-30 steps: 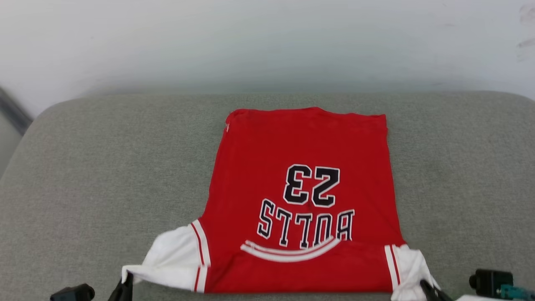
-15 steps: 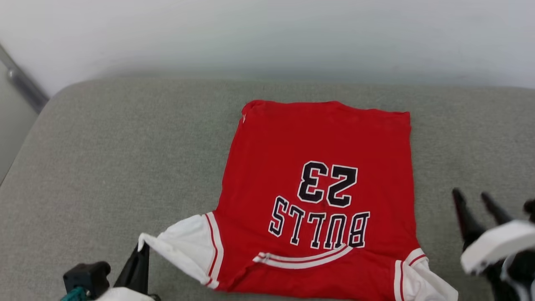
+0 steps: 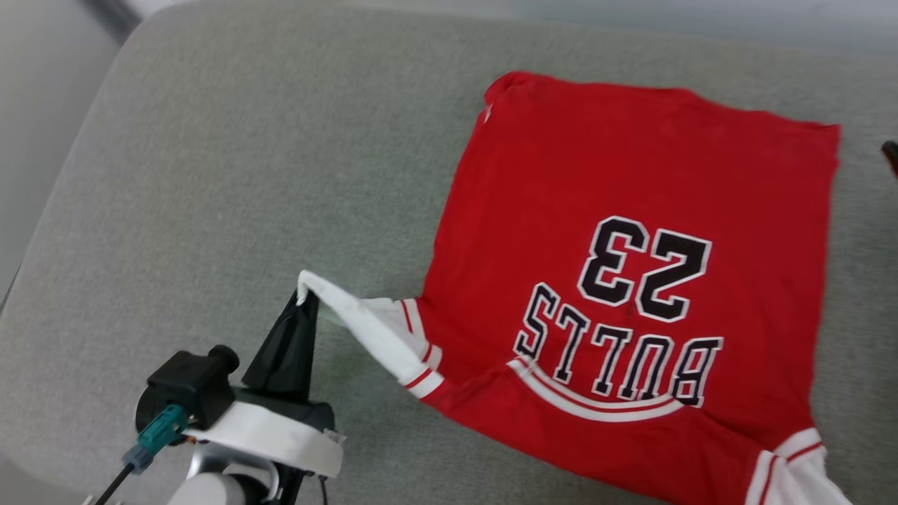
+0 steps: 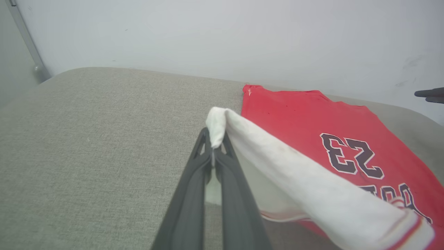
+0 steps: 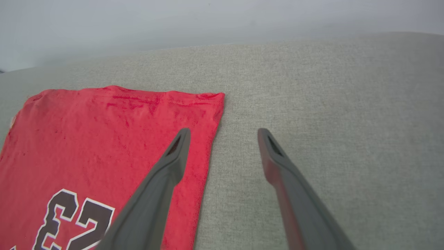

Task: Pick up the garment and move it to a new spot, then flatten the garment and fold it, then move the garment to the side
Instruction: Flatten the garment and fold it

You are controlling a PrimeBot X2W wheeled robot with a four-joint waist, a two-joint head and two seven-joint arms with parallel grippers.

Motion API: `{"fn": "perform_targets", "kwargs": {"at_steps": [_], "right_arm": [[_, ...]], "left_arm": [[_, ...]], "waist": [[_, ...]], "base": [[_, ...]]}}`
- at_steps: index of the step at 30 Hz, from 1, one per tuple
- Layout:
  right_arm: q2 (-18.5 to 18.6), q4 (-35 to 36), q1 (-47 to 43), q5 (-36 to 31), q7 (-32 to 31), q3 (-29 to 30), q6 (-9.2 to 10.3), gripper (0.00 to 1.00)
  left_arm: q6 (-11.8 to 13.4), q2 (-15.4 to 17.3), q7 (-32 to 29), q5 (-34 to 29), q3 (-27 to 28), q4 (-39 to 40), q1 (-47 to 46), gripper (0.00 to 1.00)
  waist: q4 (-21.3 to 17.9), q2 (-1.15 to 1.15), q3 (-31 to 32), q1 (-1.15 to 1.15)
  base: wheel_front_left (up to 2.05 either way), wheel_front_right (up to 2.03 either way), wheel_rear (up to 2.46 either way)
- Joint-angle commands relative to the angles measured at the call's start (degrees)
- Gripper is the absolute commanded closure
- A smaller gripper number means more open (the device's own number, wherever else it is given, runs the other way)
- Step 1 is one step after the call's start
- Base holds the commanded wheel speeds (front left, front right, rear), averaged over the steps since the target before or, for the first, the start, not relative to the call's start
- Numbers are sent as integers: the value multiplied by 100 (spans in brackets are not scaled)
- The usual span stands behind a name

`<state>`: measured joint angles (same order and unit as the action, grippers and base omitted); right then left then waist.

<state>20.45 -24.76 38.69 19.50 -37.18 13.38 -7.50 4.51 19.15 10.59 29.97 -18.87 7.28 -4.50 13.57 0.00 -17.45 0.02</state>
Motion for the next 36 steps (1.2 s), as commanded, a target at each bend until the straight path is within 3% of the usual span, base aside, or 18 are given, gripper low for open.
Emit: {"fn": "perform_targets", "kwargs": {"at_steps": [1,8,18,19,20,21,29,36], "right_arm": [[82,-85,171,-48,-155,15,2,0],[253,-345,967,-537,-1070,220,2,0],[-154,-931,620,-908,-1818,612,2,0],[-181,-970,561,-948,-1932,667,2,51],[-211,-979,528,-981,-1997,714,4,82],[-228,-957,516,-1010,-2017,746,4,100],[46,-532,655,-1215,-1760,725,2,100],[298,105,71,-921,-1597,289,2,100]], "left_arm": [[-44,-45,48,-29,-24,-17,-138,100],[-327,-276,242,-27,-208,-204,-603,100],[-579,-352,344,-45,-309,-659,-901,100],[-586,-356,355,-44,-307,-700,-908,100],[-593,-364,360,-44,-308,-737,-910,100],[-599,-368,367,-43,-310,-767,-914,100],[-546,-303,372,8,-273,-984,-779,100],[-341,-149,327,134,-68,-1099,-396,100]], "waist": [[405,0,-427,-2],[748,0,-993,-2],[872,0,-1179,-2],[867,0,-1163,-2],[862,0,-1137,-2],[856,0,-1110,-2],[692,0,-582,-2],[234,0,135,-2]], "base": [[0,0,0],[0,0,0],[0,0,0],[0,0,0],[0,0,0],[0,0,0],[0,0,0],[0,0,0]]}}
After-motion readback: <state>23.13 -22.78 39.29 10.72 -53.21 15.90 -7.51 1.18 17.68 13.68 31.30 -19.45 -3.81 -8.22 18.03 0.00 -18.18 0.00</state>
